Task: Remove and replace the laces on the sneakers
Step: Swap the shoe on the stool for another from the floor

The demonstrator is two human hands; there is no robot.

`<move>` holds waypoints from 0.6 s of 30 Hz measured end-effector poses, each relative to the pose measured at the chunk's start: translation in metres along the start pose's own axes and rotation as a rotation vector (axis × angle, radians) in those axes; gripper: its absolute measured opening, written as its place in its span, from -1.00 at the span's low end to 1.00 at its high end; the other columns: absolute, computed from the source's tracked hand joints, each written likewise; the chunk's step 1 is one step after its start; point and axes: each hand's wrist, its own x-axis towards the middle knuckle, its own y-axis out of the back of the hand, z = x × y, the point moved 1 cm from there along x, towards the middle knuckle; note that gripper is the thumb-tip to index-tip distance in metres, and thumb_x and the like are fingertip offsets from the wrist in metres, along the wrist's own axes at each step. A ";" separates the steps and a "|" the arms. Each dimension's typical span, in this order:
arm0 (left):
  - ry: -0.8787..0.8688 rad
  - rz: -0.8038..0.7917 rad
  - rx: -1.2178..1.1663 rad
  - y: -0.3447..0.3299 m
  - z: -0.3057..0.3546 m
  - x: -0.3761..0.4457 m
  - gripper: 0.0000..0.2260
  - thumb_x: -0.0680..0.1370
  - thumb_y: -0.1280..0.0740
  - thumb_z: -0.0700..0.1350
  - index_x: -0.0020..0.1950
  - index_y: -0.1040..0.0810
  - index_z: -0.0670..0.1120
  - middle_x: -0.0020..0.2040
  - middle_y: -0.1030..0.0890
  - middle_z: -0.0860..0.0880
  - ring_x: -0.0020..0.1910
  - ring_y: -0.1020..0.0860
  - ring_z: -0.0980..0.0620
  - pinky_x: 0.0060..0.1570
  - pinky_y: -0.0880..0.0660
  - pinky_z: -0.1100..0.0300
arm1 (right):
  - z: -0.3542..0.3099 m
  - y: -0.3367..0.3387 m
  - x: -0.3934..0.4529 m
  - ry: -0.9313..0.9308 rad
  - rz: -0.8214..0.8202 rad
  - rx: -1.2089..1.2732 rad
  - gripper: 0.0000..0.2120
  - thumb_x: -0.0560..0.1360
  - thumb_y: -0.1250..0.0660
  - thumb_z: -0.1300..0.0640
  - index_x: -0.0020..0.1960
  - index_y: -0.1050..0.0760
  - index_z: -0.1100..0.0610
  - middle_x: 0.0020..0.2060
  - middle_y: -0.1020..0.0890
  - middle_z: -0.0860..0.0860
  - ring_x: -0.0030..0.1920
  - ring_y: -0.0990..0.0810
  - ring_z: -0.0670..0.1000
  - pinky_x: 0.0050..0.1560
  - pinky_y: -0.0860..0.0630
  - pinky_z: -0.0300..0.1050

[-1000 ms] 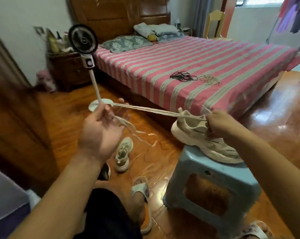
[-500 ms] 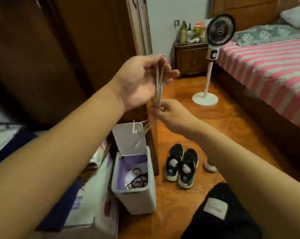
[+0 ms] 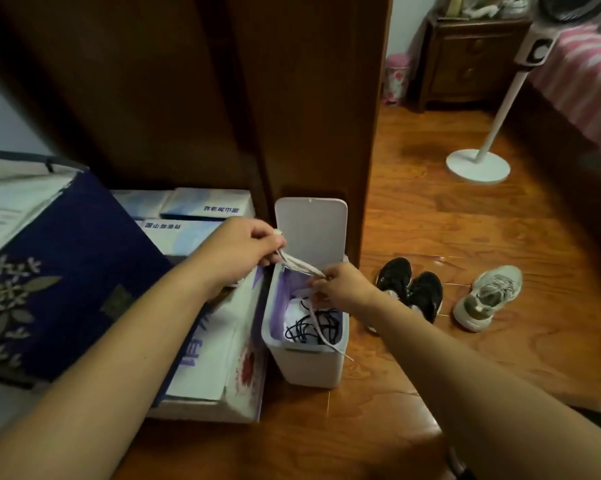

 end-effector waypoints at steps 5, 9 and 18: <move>-0.070 -0.058 0.427 -0.046 -0.047 0.041 -0.80 0.64 -0.34 -0.03 -0.09 -0.69 -0.06 -0.12 -0.68 -0.05 -0.11 -0.62 -0.04 -0.05 -0.51 0.08 | 0.027 0.012 0.022 -0.017 -0.043 -0.214 -0.72 0.56 -0.32 0.34 0.25 -0.56 0.20 -0.08 -0.63 0.11 -0.08 -0.65 0.03 0.01 -0.61 -0.07; 0.031 -0.575 1.089 -0.109 -0.077 0.061 -0.68 0.62 -0.28 0.00 0.29 -0.55 -0.14 0.45 -0.39 -0.19 0.39 -0.47 -0.18 0.33 -0.44 -0.03 | 0.033 0.067 0.002 -0.005 0.019 -0.481 -0.60 0.56 -0.36 0.19 0.39 -0.50 0.15 0.23 -0.62 0.10 0.14 -0.60 0.05 0.10 -0.52 -0.12; -0.800 -0.592 0.403 -0.359 0.196 -0.009 -0.73 0.63 -0.32 -0.11 0.33 -0.58 0.04 0.23 -0.61 -0.01 0.18 -0.58 0.00 0.15 -0.50 0.12 | 0.093 0.290 -0.250 -0.148 0.916 -0.357 -0.84 0.58 -0.30 0.17 0.04 -0.67 0.06 -0.11 -0.66 -0.07 -0.05 -0.61 -0.04 -0.05 -0.47 -0.15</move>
